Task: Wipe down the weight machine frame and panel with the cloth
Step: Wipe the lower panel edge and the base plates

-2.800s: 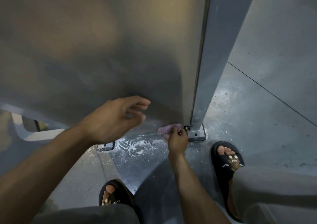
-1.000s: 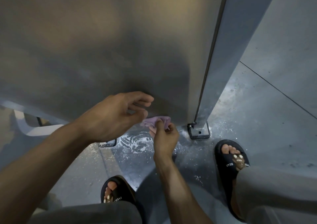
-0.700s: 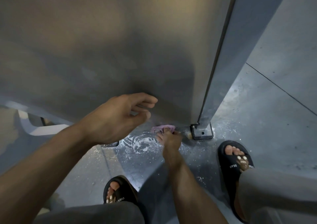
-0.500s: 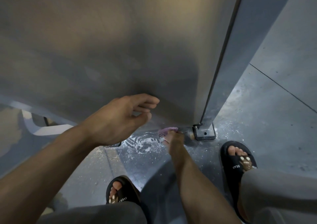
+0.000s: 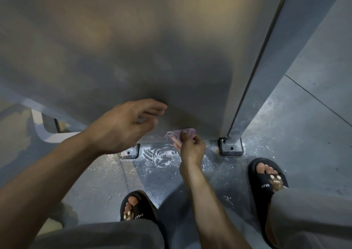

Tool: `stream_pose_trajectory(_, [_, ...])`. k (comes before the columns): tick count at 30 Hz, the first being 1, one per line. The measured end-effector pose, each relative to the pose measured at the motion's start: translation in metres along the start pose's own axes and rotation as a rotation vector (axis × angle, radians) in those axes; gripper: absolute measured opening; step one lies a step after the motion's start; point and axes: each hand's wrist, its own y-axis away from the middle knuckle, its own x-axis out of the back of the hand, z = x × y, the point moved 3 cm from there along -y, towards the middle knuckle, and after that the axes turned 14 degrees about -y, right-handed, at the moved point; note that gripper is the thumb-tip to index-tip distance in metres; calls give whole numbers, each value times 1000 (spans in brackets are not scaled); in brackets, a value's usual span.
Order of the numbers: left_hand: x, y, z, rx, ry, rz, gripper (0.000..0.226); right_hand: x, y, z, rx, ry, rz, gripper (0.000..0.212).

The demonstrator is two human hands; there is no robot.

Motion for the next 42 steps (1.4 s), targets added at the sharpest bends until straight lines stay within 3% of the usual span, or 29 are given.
stream_pose_trajectory(3, [4,4,-9,28,-10,18,34,-14,20,-11,53,-94,-89,13])
stream_pose_trajectory(10, [4,8,-22,131,-73,55,32,-8,7,-2,63,-30,-43,20])
stream_pose_trajectory(16, [0,6,-25,221,-53,72,24,9,-19,29,-133,41,94,12])
stream_pose_trajectory(19, [-3,8,-30,310,76,72,19,16,-35,41,-221,32,172,12])
stream_pose_trajectory(25, [-7,10,-41,436,280,45,49,22,-51,47,-311,94,209,18])
stream_pose_trajectory(31, [-2,16,-45,470,316,62,52,11,-27,37,-250,9,97,8])
stream_pose_trajectory(37, [3,21,-45,460,342,96,45,-25,28,5,-134,-126,-131,2])
stream_pose_trajectory(42, [2,23,-46,454,344,76,36,-19,27,12,-33,-90,-109,5])
